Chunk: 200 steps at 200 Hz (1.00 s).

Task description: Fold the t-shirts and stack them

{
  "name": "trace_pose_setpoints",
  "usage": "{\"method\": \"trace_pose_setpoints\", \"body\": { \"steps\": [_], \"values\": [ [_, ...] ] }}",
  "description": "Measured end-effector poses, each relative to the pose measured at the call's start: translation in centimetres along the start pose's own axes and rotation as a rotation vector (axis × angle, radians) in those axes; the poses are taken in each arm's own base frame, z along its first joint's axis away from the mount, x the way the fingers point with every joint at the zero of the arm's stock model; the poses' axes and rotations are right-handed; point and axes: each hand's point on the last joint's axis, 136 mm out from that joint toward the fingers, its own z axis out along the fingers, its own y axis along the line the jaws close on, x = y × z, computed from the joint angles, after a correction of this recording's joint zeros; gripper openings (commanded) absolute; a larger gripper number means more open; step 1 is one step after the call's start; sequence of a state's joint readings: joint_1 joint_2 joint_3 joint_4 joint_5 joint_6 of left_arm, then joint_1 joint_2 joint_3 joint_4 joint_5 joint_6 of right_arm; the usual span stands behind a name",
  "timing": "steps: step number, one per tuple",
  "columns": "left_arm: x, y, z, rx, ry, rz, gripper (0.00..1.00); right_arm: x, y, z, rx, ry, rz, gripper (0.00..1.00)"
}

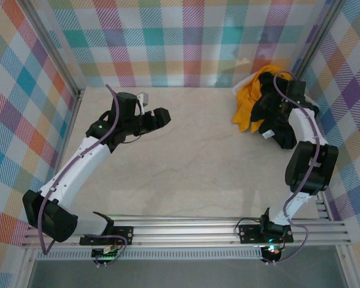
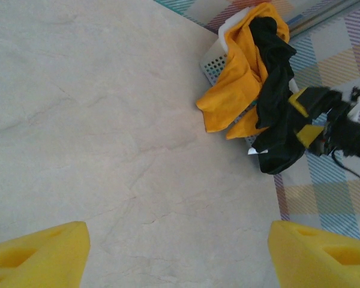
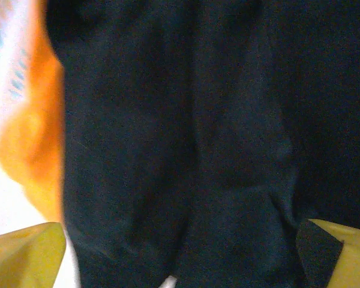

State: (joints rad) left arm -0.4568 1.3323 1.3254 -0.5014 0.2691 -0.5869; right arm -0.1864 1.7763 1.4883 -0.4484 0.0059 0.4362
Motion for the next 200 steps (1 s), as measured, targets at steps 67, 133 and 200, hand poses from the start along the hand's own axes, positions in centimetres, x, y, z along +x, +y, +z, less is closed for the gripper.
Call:
{"method": "trace_pose_setpoints", "body": {
  "steps": [67, 133, 200],
  "values": [
    [0.5, 0.2, -0.7, -0.008, 0.01, -0.003, 0.77, -3.1, 0.9, 5.0, 0.028, 0.028, 0.047, 0.98],
    [0.6, 0.0, -1.3, -0.004, 0.004, -0.001, 0.7, -1.8, -0.6, 6.3, 0.114, 0.075, 0.106, 0.0],
    [0.5, 0.1, -1.3, -0.009, -0.001, -0.002, 0.68, -1.8, 4.6, -2.0, 0.066, -0.142, 0.018, 0.0]
  ]
}}
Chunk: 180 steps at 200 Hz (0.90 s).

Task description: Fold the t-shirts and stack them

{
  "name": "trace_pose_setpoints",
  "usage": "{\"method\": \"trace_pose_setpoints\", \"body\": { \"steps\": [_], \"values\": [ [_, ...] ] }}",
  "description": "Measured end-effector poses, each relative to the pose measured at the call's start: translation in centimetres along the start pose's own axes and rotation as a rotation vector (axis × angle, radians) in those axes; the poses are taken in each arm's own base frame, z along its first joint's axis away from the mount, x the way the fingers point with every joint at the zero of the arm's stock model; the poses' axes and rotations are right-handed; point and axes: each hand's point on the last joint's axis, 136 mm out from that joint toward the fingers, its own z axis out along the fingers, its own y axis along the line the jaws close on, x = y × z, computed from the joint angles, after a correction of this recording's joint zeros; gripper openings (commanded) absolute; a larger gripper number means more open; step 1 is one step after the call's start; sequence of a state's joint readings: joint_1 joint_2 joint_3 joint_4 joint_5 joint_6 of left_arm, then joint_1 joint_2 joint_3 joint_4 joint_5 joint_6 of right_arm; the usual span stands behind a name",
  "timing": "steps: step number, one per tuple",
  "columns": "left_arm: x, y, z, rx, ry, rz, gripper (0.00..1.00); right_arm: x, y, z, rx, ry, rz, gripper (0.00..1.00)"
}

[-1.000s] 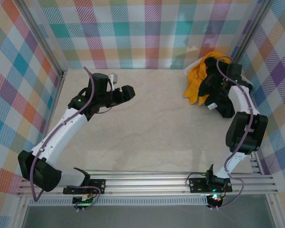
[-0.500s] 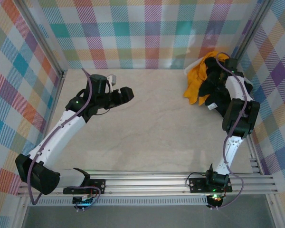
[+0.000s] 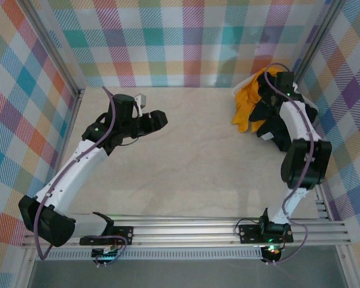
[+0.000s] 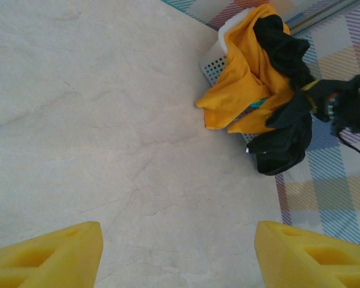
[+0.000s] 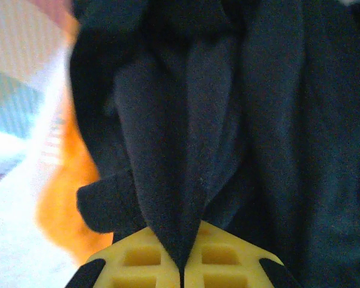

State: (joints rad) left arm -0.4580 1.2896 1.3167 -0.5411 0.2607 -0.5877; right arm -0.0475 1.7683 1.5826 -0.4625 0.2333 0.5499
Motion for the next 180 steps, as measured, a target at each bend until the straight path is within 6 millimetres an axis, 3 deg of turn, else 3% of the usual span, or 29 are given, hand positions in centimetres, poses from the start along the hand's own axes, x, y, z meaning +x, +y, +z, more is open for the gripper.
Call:
{"method": "trace_pose_setpoints", "body": {
  "steps": [34, 51, 116, 130, 143, 180],
  "values": [
    [-0.2, 0.2, 0.0, -0.014, -0.012, 0.0, 0.67, -4.5, 6.0, -10.0, -0.185, -0.219, -0.031, 0.0],
    [-0.2, 0.3, 0.2, -0.017, -0.01, -0.005, 0.66, -6.9, 8.7, -14.0, -0.268, -0.302, -0.042, 0.0],
    [0.0, 1.0, 1.2, -0.038, 0.008, -0.041, 0.66, -14.6, 13.3, -23.4, -0.375, -0.502, -0.067, 0.0],
    [0.1, 1.0, 1.3, -0.04, 0.011, -0.049, 0.66, -15.4, 13.4, -23.3, -0.36, -0.517, -0.062, 0.0],
    [0.1, 1.0, 1.3, -0.04, 0.011, -0.054, 0.66, -15.5, 12.9, -21.7, -0.318, -0.503, -0.06, 0.0],
    [0.1, 1.0, 1.3, -0.04, 0.012, -0.057, 0.66, -15.2, 11.0, -13.1, -0.096, -0.414, -0.017, 0.0]
  ]
}}
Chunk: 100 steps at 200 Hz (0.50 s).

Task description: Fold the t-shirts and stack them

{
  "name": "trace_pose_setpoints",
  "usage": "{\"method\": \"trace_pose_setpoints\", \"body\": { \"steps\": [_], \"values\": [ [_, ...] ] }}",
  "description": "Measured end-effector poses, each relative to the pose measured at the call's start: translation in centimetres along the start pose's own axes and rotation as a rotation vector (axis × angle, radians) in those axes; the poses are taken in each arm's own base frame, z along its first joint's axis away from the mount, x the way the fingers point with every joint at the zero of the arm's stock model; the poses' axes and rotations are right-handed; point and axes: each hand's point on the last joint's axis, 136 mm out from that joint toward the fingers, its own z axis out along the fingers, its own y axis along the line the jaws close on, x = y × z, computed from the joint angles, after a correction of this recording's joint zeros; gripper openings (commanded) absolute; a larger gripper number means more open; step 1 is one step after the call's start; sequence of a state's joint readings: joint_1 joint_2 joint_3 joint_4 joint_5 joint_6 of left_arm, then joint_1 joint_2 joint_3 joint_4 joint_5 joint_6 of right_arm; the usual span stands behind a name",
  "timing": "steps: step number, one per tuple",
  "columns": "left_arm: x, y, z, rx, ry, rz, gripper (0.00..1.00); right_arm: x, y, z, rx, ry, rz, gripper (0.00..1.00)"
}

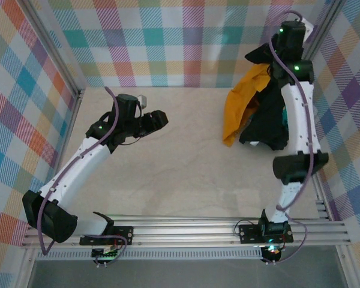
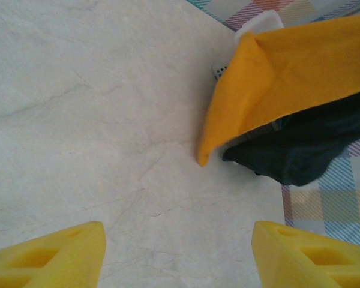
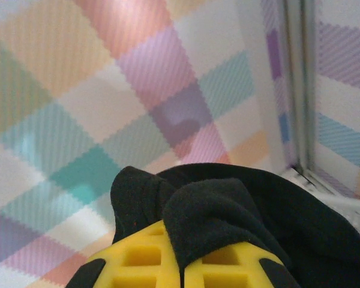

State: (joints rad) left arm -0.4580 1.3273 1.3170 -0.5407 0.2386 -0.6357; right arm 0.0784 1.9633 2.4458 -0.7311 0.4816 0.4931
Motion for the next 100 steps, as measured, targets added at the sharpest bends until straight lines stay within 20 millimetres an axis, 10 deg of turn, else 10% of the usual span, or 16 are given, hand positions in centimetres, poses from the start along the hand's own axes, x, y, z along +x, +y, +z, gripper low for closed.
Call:
{"method": "trace_pose_setpoints", "body": {
  "steps": [34, 71, 100],
  "values": [
    [0.0, 0.0, 0.0, 0.0, 0.0, 0.0, 0.66, 2.3, -1.1, 3.9, 0.107, 0.022, 0.022, 0.0],
    [0.0, 0.0, 0.0, 0.001, 0.001, -0.001, 0.66, 1.3, -2.0, 3.7, 0.171, -0.025, 0.089, 0.0],
    [0.1, -0.1, 0.0, 0.006, 0.006, -0.001, 0.65, 5.7, -4.4, 4.6, 0.235, 0.104, 0.101, 0.7]
  ]
}}
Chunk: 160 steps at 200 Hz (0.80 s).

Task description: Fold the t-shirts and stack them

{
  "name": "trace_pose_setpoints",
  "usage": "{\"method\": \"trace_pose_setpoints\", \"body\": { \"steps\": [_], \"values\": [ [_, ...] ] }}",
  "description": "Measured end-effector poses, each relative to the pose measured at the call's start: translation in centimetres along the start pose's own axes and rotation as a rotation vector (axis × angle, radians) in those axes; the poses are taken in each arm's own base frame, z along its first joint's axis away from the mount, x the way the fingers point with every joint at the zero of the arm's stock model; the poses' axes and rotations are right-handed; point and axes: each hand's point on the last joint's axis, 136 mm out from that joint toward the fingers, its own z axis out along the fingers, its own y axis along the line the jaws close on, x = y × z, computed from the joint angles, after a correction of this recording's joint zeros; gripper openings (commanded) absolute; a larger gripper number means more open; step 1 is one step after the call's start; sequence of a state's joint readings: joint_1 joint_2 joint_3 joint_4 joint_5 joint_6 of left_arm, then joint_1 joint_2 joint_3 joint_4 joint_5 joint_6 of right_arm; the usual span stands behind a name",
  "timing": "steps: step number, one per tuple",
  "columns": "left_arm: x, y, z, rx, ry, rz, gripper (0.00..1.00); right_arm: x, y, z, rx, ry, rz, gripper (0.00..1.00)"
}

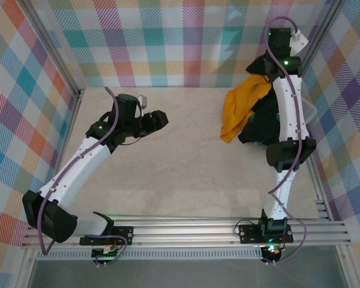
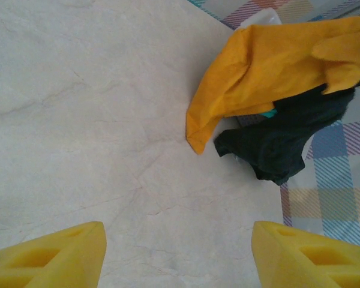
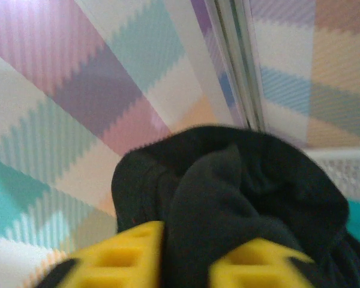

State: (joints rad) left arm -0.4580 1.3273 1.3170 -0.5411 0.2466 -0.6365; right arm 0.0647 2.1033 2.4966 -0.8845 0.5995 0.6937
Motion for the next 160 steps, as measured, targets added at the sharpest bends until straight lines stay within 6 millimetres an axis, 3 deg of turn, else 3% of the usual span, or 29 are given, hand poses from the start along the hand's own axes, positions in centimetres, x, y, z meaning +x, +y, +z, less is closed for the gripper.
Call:
{"method": "trace_pose_setpoints", "body": {
  "steps": [18, 37, 58, 78, 99, 113, 134, 160],
  "values": [
    [0.1, -0.1, 0.0, 0.005, 0.005, 0.0, 0.65, 4.4, -2.7, 2.2, 0.063, 0.143, -0.023, 0.82],
    [0.2, -0.1, 0.0, 0.008, 0.013, 0.0, 0.66, 9.2, -6.6, 4.4, 0.136, 0.295, -0.046, 0.86],
    [0.4, -0.3, 0.0, 0.017, 0.018, 0.002, 0.66, 13.0, -11.0, 3.8, 0.185, 0.404, -0.073, 0.94],
    [1.0, -0.1, 0.0, 0.019, 0.026, 0.002, 0.67, 13.6, -13.5, 0.1, 0.17, 0.422, -0.086, 0.98],
    [1.6, 0.1, 0.2, 0.019, 0.036, 0.003, 0.67, 11.8, -14.0, -4.7, 0.069, 0.36, -0.077, 0.98],
    [2.0, 0.1, 0.4, 0.02, 0.046, 0.006, 0.67, 11.2, -13.8, -6.6, -0.001, 0.334, -0.076, 0.99],
    [2.1, -0.1, 0.4, 0.027, 0.052, 0.01, 0.67, 12.5, -13.7, -6.4, -0.053, 0.372, -0.085, 0.99],
    [2.2, -0.2, 0.4, 0.031, 0.056, 0.016, 0.68, 16.8, -14.7, -4.3, -0.044, 0.493, -0.101, 0.97]
  ]
}}
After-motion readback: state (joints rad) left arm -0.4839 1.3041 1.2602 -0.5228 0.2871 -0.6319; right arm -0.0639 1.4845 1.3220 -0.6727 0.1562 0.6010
